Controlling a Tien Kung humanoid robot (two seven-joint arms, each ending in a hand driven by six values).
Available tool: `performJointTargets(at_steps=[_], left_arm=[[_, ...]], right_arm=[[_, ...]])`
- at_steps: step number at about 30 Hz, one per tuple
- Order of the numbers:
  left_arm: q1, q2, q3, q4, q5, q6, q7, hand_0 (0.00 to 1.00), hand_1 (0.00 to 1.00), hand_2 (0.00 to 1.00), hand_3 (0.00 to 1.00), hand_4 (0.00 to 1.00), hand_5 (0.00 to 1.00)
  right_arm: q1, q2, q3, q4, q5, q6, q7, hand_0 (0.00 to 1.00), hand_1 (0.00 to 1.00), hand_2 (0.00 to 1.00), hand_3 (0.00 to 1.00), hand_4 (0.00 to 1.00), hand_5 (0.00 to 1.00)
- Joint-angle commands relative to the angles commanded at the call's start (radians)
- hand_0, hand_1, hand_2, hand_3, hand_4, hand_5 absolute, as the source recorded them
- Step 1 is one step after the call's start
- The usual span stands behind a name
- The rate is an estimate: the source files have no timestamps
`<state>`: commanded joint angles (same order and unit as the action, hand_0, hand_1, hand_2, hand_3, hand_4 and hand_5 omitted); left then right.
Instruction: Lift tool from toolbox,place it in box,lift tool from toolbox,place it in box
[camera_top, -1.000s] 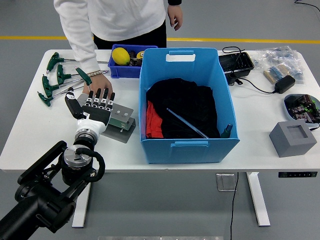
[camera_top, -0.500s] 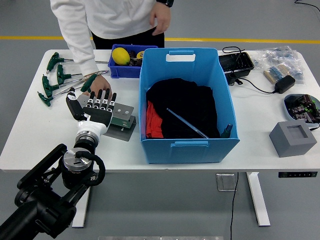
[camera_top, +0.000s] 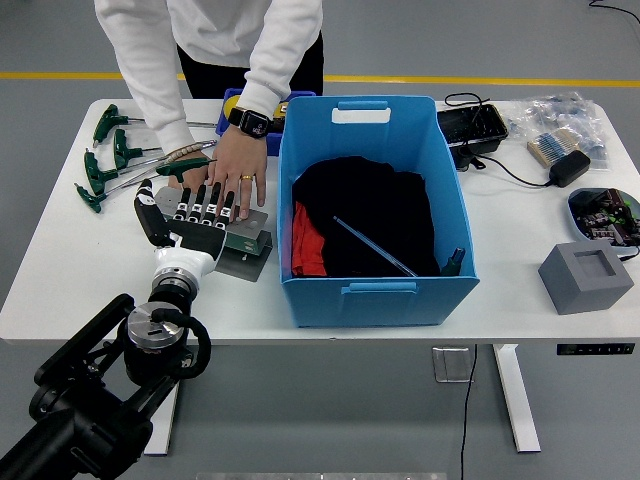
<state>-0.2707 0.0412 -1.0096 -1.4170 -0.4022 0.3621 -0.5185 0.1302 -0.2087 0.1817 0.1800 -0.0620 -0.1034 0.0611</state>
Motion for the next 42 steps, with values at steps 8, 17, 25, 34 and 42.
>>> performJointTargets(at_steps=[8, 17, 25, 34, 42], left_arm=[[0.004, 0.000, -0.008, -0.003, 0.013, -0.010, 0.012, 0.832, 0.846, 0.947, 0.897, 0.745, 0.764], [-0.025, 0.003, -0.010, 0.001, 0.013, -0.016, 0.017, 0.833, 0.843, 0.946, 0.894, 0.740, 0.747], [-0.014, 0.009, -0.028, -0.006, 0.024, -0.016, 0.013, 0.831, 0.842, 0.943, 0.881, 0.743, 0.733], [-0.014, 0.001, -0.031, -0.028, 0.029, -0.022, 0.013, 0.826, 0.840, 0.941, 0.886, 0.752, 0.728], [0.003, 0.026, -0.043, -0.041, 0.039, -0.030, 0.023, 0.824, 0.838, 0.940, 0.883, 0.755, 0.728]], right_arm=[[-0.002, -0.001, -0.019, 0.000, 0.016, 0.001, 0.002, 0.683, 0.656, 0.710, 0.572, 0.781, 0.728], [0.001, -0.013, -0.055, 0.000, 0.054, 0.001, 0.006, 0.683, 0.656, 0.710, 0.572, 0.781, 0.728], [0.010, -0.030, -0.062, 0.005, 0.064, 0.003, 0.009, 0.684, 0.656, 0.710, 0.572, 0.781, 0.728], [0.006, -0.062, -0.036, 0.002, 0.059, 0.009, 0.007, 0.684, 0.656, 0.711, 0.572, 0.781, 0.727], [-0.004, -0.067, 0.003, 0.000, 0.039, 0.013, 0.007, 0.683, 0.656, 0.710, 0.572, 0.781, 0.727]])
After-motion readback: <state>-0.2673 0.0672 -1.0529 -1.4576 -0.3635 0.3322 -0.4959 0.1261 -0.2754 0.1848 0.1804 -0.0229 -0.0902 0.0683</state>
